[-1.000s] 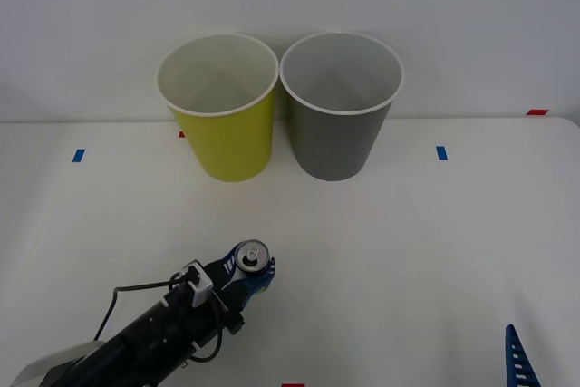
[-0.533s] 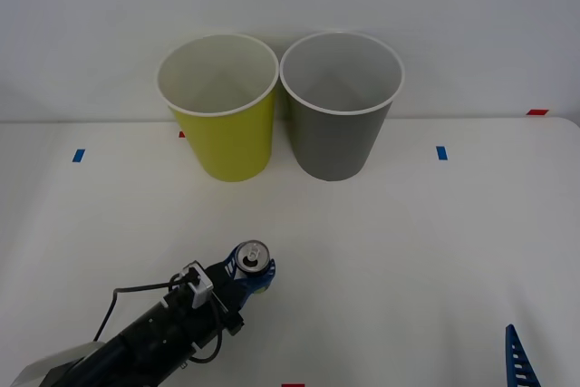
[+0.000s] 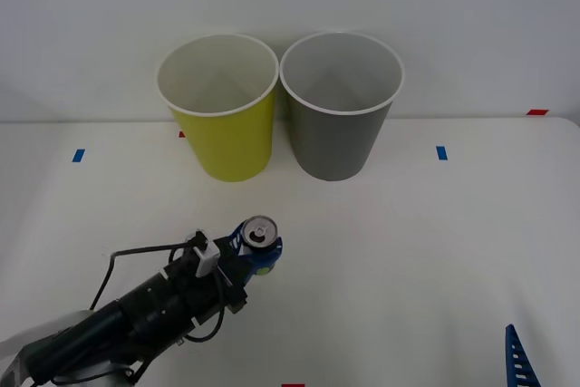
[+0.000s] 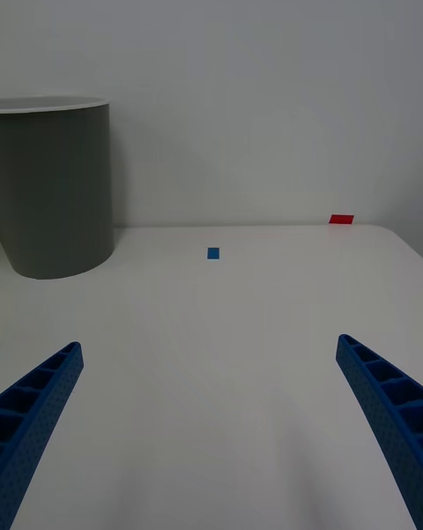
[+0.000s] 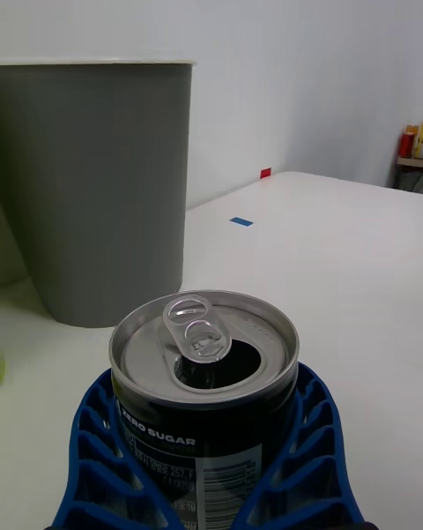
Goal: Put cans in the gray bin and PET bottles in the light green bin.
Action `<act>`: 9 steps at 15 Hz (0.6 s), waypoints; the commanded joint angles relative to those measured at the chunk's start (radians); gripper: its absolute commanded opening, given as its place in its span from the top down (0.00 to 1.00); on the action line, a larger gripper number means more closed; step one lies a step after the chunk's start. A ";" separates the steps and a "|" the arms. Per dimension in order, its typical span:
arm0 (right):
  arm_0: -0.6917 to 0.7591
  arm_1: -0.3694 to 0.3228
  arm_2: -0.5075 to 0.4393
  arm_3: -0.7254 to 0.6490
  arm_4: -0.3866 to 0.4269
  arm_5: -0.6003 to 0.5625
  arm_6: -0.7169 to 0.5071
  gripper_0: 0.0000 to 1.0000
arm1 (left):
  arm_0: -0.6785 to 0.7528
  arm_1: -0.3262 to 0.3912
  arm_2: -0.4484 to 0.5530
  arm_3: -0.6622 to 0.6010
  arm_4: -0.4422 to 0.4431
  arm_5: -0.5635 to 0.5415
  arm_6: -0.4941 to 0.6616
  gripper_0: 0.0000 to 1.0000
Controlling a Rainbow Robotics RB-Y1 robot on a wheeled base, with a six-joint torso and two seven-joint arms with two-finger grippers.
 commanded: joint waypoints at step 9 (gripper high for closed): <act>0.000 0.000 0.000 0.000 0.000 0.000 0.000 0.00 | 0.216 -0.106 0.535 -0.650 -0.109 0.861 -0.034 1.00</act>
